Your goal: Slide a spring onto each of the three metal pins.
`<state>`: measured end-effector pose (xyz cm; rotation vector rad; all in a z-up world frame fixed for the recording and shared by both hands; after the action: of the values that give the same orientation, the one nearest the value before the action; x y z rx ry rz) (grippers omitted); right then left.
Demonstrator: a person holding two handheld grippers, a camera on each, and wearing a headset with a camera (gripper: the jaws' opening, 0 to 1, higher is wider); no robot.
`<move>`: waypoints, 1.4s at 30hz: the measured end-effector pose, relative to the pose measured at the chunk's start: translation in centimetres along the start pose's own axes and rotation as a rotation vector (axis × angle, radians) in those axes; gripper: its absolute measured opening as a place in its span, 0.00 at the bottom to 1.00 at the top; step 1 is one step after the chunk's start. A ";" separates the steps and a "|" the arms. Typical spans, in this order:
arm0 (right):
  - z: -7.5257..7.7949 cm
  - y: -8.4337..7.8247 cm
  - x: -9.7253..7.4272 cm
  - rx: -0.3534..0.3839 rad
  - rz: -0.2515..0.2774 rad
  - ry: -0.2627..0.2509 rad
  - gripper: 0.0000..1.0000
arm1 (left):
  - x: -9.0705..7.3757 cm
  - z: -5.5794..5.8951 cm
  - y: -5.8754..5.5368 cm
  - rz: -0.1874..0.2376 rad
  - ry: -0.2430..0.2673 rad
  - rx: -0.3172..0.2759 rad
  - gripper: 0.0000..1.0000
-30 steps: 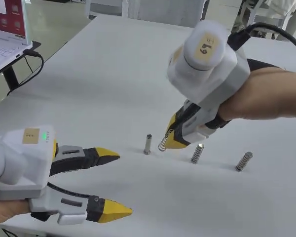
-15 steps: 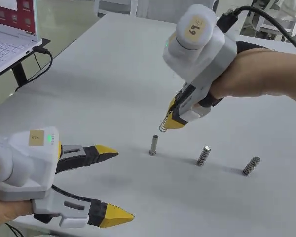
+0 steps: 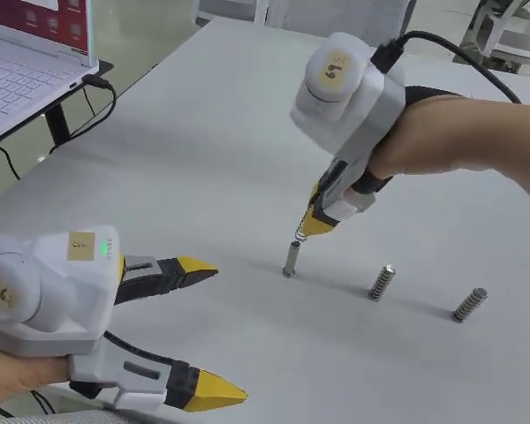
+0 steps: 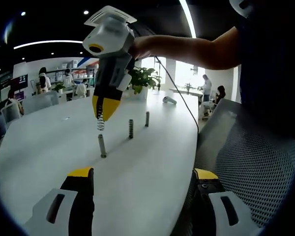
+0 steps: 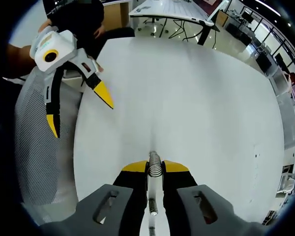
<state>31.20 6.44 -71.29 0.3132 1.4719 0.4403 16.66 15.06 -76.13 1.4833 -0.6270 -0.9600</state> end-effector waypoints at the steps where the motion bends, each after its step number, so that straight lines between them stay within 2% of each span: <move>1: 0.0 0.0 0.1 0.000 -0.002 0.002 0.08 | 0.0 0.0 0.1 -0.002 0.000 0.000 0.78; 20: 0.1 -0.4 1.4 -0.004 -0.043 0.029 0.08 | -0.2 -0.3 0.1 0.001 0.011 -0.007 0.78; 31: 0.2 -0.8 3.0 -0.004 -0.079 0.040 0.08 | -0.4 -0.6 -0.1 0.003 0.013 -0.011 0.77; 42: -0.4 -1.3 4.6 -0.007 -0.102 0.056 0.08 | -0.6 -0.5 -0.1 -0.001 0.016 -0.011 0.76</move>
<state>31.11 7.37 -75.96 0.2206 1.5328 0.3745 16.81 15.84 -76.11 1.4803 -0.6087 -0.9500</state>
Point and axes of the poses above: the centre of the closed fingertips' face, and the gripper's own axes: x roughly forward along the fingers, z roughly to its right, y roughly out of its top, the point moved 6 cm from there along -x, roughly backward along the fingers, and after that the axes turned 9 degrees about z, right-handed, at the moved point
